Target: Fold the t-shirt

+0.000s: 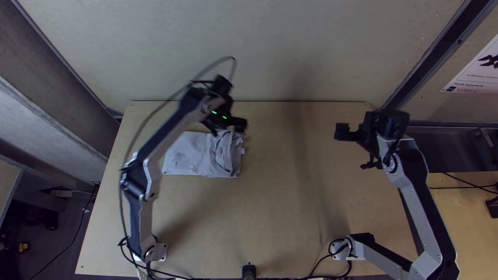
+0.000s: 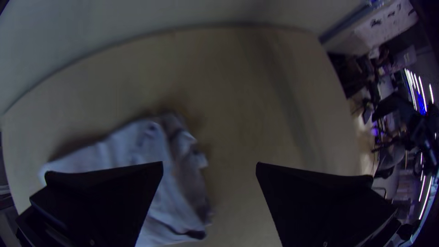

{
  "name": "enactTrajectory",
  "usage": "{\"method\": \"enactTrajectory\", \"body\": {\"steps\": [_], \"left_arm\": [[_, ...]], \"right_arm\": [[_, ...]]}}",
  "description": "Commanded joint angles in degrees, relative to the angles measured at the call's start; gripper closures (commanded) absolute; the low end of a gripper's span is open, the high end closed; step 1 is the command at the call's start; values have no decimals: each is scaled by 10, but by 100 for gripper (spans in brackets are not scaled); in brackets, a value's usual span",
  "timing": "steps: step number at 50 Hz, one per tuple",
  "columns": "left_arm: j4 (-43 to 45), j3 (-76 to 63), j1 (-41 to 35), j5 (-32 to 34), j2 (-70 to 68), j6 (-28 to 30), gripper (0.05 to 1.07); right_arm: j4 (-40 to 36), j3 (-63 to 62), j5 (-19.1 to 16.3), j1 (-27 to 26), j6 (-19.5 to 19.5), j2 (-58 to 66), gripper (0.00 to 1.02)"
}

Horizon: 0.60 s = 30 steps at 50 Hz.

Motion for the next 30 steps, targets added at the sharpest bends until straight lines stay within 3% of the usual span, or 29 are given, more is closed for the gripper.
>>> {"method": "enactTrajectory", "body": {"steps": [1, 16, 30], "left_arm": [[7, -39, 43, -14, -93, 36, 10], [47, -165, 183, -16, -276, 144, 10], [193, -352, 291, -16, -495, 218, 10]], "right_arm": [[21, 51, 6, -20, -27, 12, 3], [55, 164, 6, -40, -35, 11, 3], [151, 138, 6, -53, -32, -82, 3]]}}
